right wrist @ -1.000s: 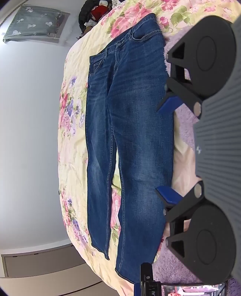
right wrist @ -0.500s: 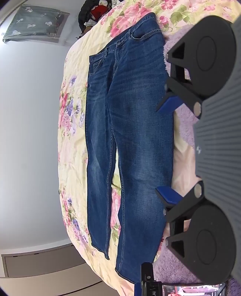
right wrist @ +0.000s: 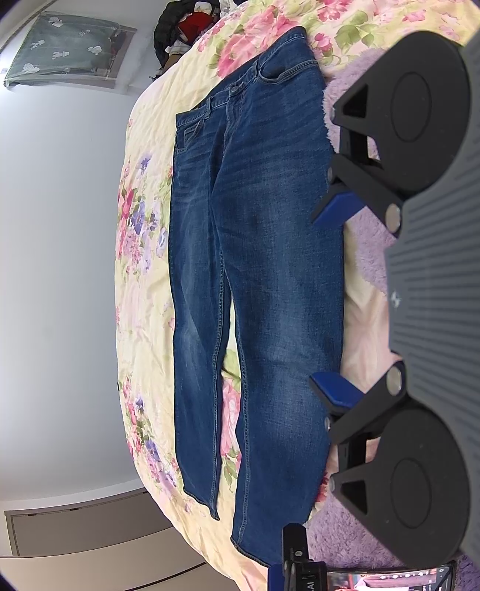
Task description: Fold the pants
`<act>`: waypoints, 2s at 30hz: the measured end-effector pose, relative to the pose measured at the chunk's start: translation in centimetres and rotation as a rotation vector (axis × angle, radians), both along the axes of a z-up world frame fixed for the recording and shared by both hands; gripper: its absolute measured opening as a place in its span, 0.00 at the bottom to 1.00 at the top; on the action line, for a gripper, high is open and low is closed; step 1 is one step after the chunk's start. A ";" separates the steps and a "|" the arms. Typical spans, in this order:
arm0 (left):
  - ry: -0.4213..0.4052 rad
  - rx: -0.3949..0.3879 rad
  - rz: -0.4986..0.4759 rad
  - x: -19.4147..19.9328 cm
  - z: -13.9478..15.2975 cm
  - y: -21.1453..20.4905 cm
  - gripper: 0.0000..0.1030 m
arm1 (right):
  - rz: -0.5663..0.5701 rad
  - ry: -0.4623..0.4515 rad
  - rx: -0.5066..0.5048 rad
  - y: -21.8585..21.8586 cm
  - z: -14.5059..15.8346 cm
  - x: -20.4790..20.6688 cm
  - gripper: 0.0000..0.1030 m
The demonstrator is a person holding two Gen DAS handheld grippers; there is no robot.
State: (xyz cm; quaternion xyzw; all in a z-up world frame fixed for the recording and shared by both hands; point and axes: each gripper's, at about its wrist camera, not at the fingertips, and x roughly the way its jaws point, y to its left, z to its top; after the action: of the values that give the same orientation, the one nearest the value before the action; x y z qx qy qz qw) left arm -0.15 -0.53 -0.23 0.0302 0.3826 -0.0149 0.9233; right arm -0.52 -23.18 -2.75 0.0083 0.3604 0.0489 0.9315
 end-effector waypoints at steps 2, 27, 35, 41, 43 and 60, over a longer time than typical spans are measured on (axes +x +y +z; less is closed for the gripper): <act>0.000 0.001 0.000 0.0 0.0 -0.1 0.89 | -0.001 0.000 0.002 0.0 0.0 -0.1 0.79; -0.018 0.000 -0.002 -0.5 0.5 0.3 0.89 | 0.014 -0.014 -0.003 -0.1 0.7 -0.6 0.79; -0.021 -0.003 -0.007 -0.6 0.6 0.4 0.89 | 0.014 -0.012 -0.009 0.1 0.8 -0.6 0.79; -0.019 -0.004 -0.007 -0.6 0.5 0.4 0.89 | 0.020 -0.016 -0.013 0.2 0.9 -0.8 0.79; -0.019 -0.004 -0.007 -0.6 0.5 0.4 0.89 | 0.021 -0.014 -0.013 0.3 0.8 -0.7 0.79; -0.022 -0.003 -0.013 -0.4 -0.1 0.8 0.89 | 0.014 -0.007 -0.005 0.0 0.4 -0.5 0.79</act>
State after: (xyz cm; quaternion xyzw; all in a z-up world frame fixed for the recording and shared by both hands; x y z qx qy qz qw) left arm -0.52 0.25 -0.28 0.0315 0.3722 -0.0213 0.9274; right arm -1.00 -23.22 -2.38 0.0034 0.3572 0.0546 0.9324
